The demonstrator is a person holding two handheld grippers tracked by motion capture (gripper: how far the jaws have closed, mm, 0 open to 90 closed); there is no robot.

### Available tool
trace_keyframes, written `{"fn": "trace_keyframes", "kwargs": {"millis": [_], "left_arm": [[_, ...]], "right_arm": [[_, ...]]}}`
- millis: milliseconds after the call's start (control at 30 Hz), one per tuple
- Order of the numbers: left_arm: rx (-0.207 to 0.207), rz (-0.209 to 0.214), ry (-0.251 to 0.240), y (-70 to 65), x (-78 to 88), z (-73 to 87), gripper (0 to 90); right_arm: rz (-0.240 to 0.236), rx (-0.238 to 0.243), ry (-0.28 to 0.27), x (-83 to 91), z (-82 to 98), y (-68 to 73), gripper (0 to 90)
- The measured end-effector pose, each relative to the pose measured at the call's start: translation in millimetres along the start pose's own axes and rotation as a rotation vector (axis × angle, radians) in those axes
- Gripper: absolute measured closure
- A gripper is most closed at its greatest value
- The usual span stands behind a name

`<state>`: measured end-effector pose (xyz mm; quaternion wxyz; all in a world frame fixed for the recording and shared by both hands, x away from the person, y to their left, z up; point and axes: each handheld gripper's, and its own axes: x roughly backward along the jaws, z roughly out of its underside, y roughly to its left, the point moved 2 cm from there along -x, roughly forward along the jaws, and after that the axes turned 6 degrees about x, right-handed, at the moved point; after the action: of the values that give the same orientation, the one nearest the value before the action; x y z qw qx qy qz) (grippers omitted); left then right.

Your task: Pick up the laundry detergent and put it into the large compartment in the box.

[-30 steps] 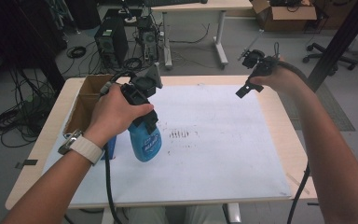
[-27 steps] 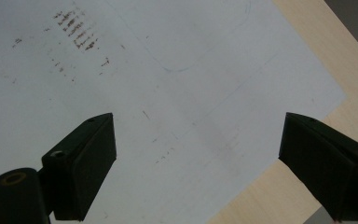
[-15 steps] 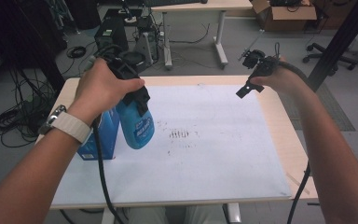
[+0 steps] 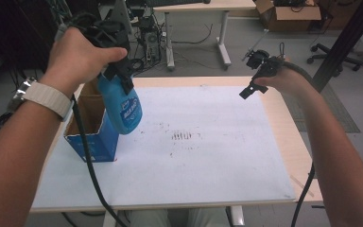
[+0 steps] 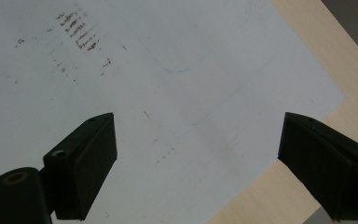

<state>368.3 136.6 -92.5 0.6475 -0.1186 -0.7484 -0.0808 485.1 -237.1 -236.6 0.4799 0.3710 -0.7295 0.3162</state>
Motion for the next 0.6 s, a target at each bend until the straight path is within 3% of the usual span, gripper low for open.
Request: {"fn": "trace_keyframes", "kwargs": {"millis": [100, 233, 267, 367, 600], "left_arm": [[0.04, -0.02, -0.003, 11.4, 12.9, -1.5, 37.6], [0.075, -0.036, -0.012, 19.9, 18.4, -1.9, 37.6], [0.103, -0.034, -0.023, 27.6, 21.5, -1.7, 37.6], [0.134, -0.03, -0.035, 35.7, 23.8, -1.4, 37.6], [0.234, -0.071, -0.08, 61.5, 27.5, 0.5, 37.5]], "right_arm": [[0.001, -0.001, -0.001, -0.5, -0.3, -0.2, 11.6], [0.001, 0.001, -0.003, -0.4, -1.1, -0.6, 11.5], [0.002, 0.001, -0.005, -0.5, -1.2, -0.7, 11.5], [0.003, 0.0, -0.003, -1.0, -1.5, -0.7, 11.6], [0.005, -0.002, -0.003, -0.8, -1.6, -0.8, 11.5]]}}
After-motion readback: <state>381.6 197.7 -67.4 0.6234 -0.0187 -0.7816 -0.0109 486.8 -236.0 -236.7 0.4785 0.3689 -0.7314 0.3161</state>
